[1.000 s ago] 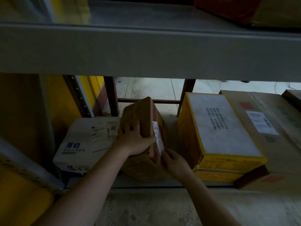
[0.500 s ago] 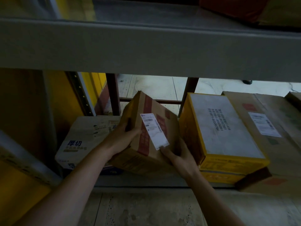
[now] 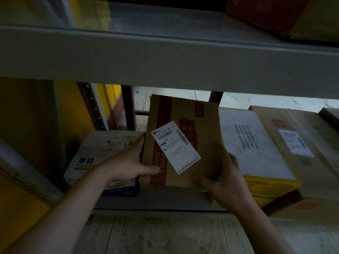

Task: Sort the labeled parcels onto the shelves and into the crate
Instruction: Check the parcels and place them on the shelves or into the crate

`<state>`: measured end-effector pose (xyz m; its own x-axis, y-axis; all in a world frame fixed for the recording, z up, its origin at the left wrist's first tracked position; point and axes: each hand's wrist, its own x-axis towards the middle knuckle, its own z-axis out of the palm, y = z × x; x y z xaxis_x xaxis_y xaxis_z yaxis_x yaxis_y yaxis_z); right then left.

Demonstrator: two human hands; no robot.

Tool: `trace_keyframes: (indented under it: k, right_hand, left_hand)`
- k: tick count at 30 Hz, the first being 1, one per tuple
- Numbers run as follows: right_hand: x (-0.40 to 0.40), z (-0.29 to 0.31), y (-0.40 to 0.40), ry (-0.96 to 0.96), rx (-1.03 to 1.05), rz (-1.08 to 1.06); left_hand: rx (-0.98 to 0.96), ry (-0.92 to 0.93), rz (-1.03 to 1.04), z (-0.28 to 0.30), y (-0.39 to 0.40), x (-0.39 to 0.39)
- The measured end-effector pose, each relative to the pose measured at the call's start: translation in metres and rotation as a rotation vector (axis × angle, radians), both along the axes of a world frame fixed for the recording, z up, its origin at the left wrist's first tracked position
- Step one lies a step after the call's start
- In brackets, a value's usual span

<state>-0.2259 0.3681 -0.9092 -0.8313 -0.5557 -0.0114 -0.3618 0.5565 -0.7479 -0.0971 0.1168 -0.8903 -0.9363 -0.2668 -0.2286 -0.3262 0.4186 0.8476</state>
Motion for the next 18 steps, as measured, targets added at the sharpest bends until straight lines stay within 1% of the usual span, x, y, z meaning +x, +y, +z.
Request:
trace_keyframes:
  k: [8,18]
  right_hand:
    - [0.005,0.001,0.010,0.082,0.052,0.003]
    - [0.010,0.000,0.015,0.102,0.066,0.021]
  left_hand:
    - [-0.031,0.039,-0.017,-0.007,0.004,0.005]
    - [-0.034,0.023,0.018,-0.003,0.010,0.013]
